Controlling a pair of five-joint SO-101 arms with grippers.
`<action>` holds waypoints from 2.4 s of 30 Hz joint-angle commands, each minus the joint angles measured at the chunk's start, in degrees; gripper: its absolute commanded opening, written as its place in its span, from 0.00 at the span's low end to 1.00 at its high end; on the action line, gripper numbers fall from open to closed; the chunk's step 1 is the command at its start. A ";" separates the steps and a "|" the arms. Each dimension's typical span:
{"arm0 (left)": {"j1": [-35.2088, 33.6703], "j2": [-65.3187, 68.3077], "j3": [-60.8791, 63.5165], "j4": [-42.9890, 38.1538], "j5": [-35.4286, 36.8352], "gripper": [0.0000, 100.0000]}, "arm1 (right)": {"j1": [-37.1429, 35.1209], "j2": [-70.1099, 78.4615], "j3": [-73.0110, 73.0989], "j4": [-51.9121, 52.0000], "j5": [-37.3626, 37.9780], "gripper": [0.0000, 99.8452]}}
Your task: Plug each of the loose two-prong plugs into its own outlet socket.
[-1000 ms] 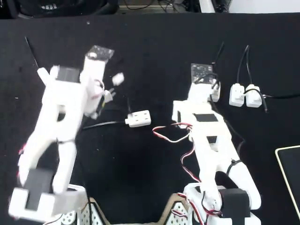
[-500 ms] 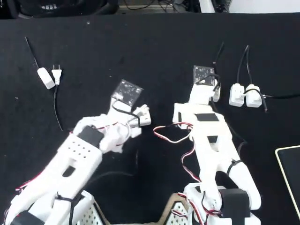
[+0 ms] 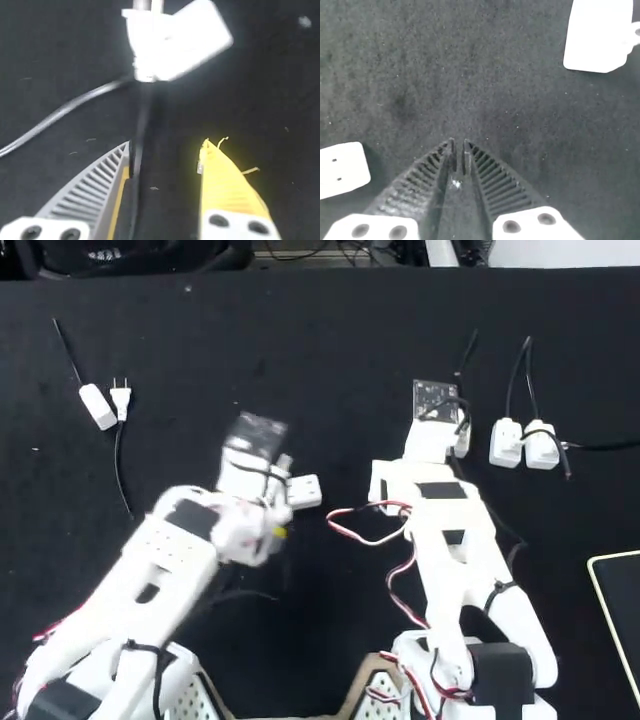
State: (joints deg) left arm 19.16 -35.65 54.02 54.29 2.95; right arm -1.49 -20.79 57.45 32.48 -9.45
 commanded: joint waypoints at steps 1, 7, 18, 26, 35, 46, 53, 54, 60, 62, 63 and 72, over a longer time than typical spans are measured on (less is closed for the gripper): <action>-12.09 -3.87 -7.25 6.15 -1.85 0.22 | -2.73 -2.33 -3.56 0.44 -0.44 0.02; -23.96 -4.31 -1.19 -0.62 -1.76 0.22 | -9.93 -2.33 -3.65 0.79 -0.35 0.02; -33.71 -4.92 16.13 -26.46 8.53 0.22 | -30.42 -2.24 -4.26 -0.62 -0.62 0.24; -36.09 -4.40 17.89 -30.07 14.42 0.22 | -35.34 -1.36 -4.62 -14.51 -11.34 0.25; -36.18 -4.40 17.89 -29.80 14.24 0.22 | -36.48 18.51 -17.19 -18.90 -14.59 0.25; -39.78 -4.92 17.98 -29.80 14.59 0.22 | -32.18 28.09 -22.29 -18.64 -14.59 0.25; -39.60 -4.92 17.98 -29.89 14.59 0.22 | -32.09 28.79 -24.40 -10.99 -14.59 0.25; -39.60 -4.92 17.98 -29.89 14.59 0.22 | -32.18 29.14 -24.57 -10.73 -14.59 0.25; -39.69 -4.92 17.98 -29.89 14.59 0.22 | -32.18 30.29 -25.89 -10.46 -14.33 0.08; -39.69 -4.92 17.89 -29.89 14.59 0.22 | -32.26 31.34 -26.95 -10.29 -14.33 0.05; -39.78 -4.92 17.89 -29.89 14.59 0.22 | -32.26 31.96 -27.74 -9.23 -14.33 0.06; -39.60 -4.92 17.89 -29.89 14.59 0.22 | -32.53 38.11 -38.29 0.53 -14.33 0.14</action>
State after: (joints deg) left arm -20.22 -39.16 72.22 25.01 16.84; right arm -34.81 16.04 25.01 29.93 -23.52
